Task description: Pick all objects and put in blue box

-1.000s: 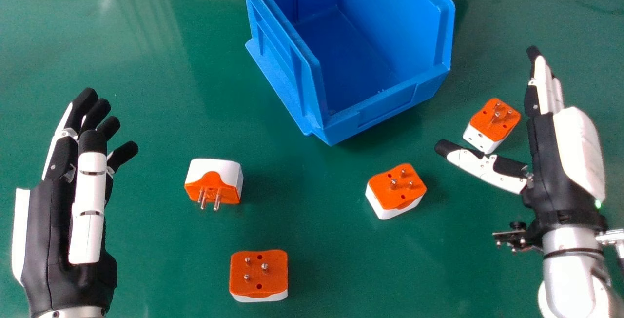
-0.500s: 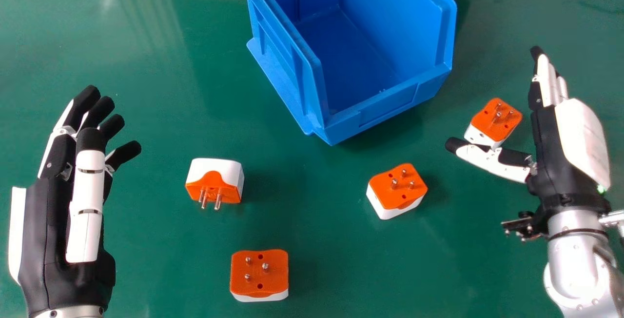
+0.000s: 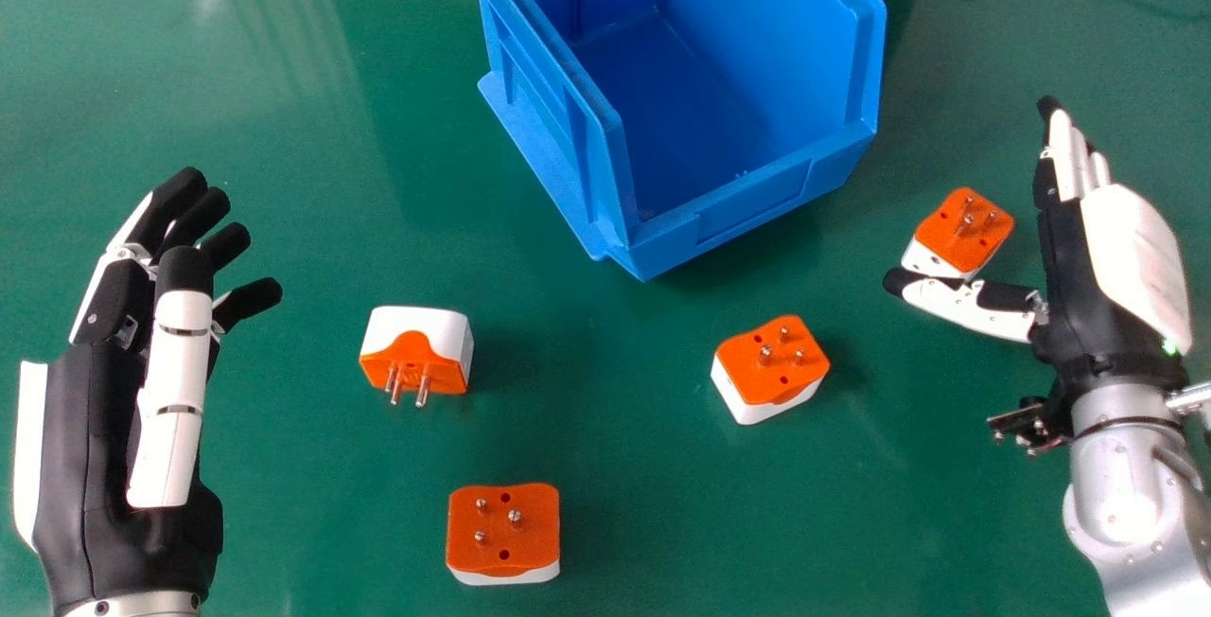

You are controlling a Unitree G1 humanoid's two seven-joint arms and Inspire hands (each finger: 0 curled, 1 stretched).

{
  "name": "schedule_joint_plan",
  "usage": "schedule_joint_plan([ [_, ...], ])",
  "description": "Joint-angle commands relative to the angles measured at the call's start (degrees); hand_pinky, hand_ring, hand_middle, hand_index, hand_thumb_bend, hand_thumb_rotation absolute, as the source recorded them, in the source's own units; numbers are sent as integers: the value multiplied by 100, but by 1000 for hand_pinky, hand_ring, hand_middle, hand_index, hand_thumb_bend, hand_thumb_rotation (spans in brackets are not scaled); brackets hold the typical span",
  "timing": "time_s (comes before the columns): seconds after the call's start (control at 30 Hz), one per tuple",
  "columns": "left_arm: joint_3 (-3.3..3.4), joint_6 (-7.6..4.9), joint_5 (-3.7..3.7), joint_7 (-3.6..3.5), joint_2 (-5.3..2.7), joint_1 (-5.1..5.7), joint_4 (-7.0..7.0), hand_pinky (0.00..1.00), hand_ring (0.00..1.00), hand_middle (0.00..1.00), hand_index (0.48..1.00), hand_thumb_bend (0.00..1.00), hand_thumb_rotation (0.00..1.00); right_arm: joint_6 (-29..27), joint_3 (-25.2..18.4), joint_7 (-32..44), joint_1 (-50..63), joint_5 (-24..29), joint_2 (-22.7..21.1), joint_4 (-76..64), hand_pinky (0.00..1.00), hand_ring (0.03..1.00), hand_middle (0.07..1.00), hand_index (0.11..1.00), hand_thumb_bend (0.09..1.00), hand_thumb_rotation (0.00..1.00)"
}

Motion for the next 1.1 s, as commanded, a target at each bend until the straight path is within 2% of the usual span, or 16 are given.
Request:
schedule_joint_plan([
  [0.0, 38, -81, -57, -6, 3, 7, -92, 720, 835, 860, 826, 522, 711, 75, 38, -91, -273, -11, -93, 106, 959, 1000, 1000, 1000, 631, 324],
  [0.2, 26, 2, -58, 26, -5, -10, -162, 722, 839, 864, 826, 532, 707, 576, 233, -75, -614, -67, -39, 416, 938, 1000, 1000, 1000, 648, 338],
  [0.3, 25, -28, -52, 8, 2, -24, -124, 719, 839, 864, 826, 536, 707, 638, 292, -53, -721, -7, -39, 551, 931, 1000, 1000, 1000, 651, 341],
  [0.37, 41, -28, -14, 11, 24, -20, -118, 717, 838, 864, 829, 538, 711, 696, 352, -47, -779, -16, -64, 613, 926, 1000, 1000, 1000, 654, 331],
  [0.53, 73, -61, 7, -14, 57, -12, -86, 706, 839, 866, 837, 532, 740, 815, 452, 27, -900, -4, -119, 790, 925, 1000, 1000, 1000, 657, 310],
  [0.67, 73, -20, -9, -4, 45, 10, -121, 713, 843, 869, 843, 531, 754, 1040, 579, 126, -975, -68, -161, 862, 927, 1000, 1000, 1000, 655, 315],
  [0.83, 74, 17, 26, 17, 56, 15, -156, 719, 846, 871, 848, 543, 759, 1170, 641, 262, -1059, -7, -163, 993, 934, 1000, 1000, 1000, 653, 315],
  [0.9, 72, 24, 16, 30, 38, 31, -175, 719, 847, 872, 851, 549, 764, 1257, 681, 316, -1102, -20, -161, 1042, 940, 1000, 1000, 1000, 653, 313],
  [1.0, 79, -53, 32, 9, 47, 43, -139, 720, 846, 872, 853, 553, 766, 1343, 753, 358, -1174, -56, -170, 1130, 950, 1000, 1000, 1000, 650, 314],
  [1.07, 94, -67, 1, -4, 48, 46, -115, 721, 847, 873, 855, 549, 770, 1410, 828, 370, -1230, -118, -196, 1183, 952, 1000, 1000, 1000, 649, 313],
])
